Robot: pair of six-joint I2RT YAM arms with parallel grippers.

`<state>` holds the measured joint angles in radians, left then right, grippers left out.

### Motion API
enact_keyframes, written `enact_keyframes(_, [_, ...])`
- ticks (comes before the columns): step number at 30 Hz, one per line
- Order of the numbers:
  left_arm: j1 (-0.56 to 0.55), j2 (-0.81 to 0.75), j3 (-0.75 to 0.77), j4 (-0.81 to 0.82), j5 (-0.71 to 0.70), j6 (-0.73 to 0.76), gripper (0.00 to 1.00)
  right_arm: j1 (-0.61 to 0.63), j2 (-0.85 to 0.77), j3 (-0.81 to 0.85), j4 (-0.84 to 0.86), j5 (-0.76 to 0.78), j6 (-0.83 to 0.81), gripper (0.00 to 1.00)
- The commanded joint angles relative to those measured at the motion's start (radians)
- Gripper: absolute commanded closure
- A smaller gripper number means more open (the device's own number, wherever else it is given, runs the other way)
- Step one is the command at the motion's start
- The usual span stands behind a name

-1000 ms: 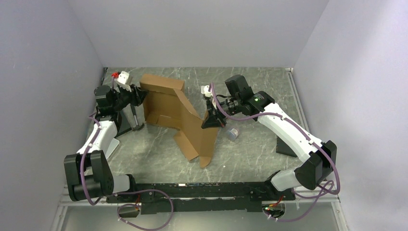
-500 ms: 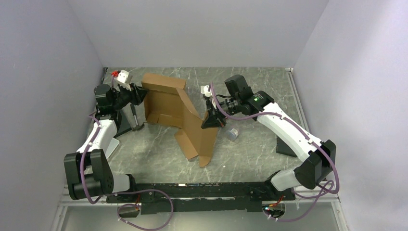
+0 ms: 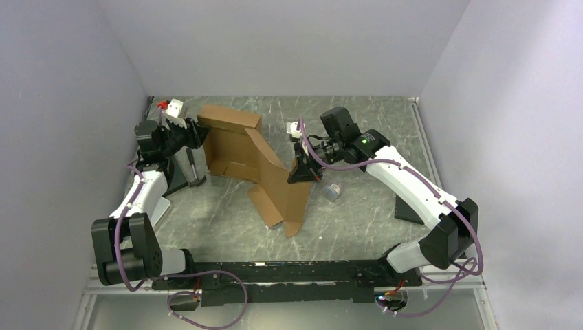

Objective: Fold the paper box

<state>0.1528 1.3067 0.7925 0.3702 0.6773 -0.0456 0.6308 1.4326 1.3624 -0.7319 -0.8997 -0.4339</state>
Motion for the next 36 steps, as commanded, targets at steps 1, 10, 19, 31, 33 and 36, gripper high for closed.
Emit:
enact_keyframes(1, [-0.009,-0.02,0.031,0.072,-0.013,-0.014,0.6,0.0,0.008,0.028,0.031,-0.024,0.004,1.0])
enact_keyframes(10, [-0.025,-0.009,0.011,0.16,-0.028,-0.023,0.61,0.0,0.021,0.036,0.025,-0.03,0.006,1.0])
enact_keyframes(19, [-0.03,0.029,0.03,0.162,-0.025,-0.033,0.85,0.0,0.026,0.039,0.02,-0.031,0.005,1.0])
enact_keyframes(31, [-0.041,0.017,0.021,0.185,-0.043,-0.052,1.0,-0.002,0.025,0.041,0.028,-0.025,0.017,1.0])
enact_keyframes(33, [-0.051,0.008,0.021,0.172,-0.057,-0.053,1.0,-0.002,0.023,0.041,0.036,-0.01,0.031,1.0])
enact_keyframes(36, [-0.074,-0.012,0.036,0.106,-0.098,-0.051,1.0,-0.002,0.015,0.048,0.035,0.022,0.038,0.97])
